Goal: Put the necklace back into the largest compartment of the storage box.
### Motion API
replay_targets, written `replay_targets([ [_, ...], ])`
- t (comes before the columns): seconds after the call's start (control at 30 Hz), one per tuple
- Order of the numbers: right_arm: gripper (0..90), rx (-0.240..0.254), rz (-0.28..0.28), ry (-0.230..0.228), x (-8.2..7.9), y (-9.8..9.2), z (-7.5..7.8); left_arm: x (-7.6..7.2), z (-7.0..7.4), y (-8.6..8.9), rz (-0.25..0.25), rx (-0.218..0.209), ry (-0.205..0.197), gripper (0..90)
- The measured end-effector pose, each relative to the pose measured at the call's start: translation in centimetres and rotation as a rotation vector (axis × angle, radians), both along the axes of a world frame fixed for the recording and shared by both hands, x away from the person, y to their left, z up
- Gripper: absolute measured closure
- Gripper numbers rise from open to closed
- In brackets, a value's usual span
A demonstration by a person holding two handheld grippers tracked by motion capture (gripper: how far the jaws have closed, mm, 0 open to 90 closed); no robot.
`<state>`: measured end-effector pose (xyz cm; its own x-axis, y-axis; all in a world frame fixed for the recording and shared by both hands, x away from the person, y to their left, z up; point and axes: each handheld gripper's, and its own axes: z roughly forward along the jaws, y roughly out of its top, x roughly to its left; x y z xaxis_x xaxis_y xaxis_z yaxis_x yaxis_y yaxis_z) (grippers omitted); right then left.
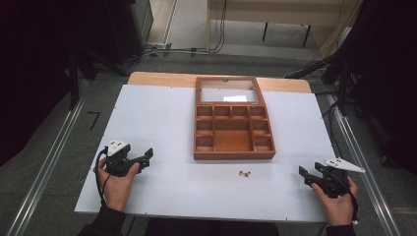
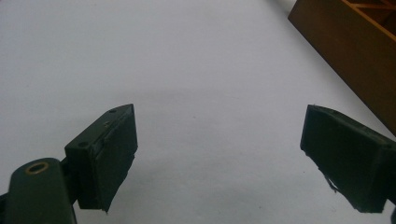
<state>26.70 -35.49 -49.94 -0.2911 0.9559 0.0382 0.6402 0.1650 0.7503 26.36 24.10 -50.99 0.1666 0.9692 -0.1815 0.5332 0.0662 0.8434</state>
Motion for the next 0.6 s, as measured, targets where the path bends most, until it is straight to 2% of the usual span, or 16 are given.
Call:
replay_targets([
  [0.6, 32.1, -0.005, 0.025, 0.004, -0.08, 0.77, -0.10, -0.06, 0.01, -0.20, -0.006, 0.001, -0.001, 11.6],
])
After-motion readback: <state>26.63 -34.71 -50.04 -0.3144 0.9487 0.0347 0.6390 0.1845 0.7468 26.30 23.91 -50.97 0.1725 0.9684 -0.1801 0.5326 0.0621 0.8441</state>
